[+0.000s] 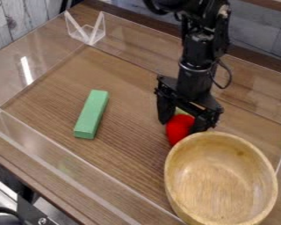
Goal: Move the red fruit to the left
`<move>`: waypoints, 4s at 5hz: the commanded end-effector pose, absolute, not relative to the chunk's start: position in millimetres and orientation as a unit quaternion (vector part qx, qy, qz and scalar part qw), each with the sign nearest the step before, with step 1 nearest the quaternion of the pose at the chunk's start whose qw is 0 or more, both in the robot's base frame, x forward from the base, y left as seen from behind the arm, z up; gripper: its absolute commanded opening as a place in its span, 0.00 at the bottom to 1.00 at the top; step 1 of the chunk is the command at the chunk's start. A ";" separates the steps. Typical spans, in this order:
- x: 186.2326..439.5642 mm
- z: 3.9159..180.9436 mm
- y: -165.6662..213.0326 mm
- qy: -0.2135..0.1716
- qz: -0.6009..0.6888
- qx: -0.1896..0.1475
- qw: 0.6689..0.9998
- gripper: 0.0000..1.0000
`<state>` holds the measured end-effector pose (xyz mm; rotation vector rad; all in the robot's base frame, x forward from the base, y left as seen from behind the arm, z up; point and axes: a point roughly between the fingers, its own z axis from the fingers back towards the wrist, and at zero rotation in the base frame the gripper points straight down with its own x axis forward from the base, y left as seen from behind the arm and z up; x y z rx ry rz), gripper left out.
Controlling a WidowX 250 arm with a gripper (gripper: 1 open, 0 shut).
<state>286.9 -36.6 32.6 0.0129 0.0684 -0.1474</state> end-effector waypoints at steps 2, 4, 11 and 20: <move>290.4 28.1 -37.9 0.022 -0.103 0.015 0.994 0.00; 293.1 23.9 -35.0 0.019 -0.107 0.021 0.994 0.00; 300.0 13.0 -21.7 0.004 -0.108 0.041 0.993 0.00; 296.4 82.3 -2.8 -0.067 -0.083 0.031 0.994 0.00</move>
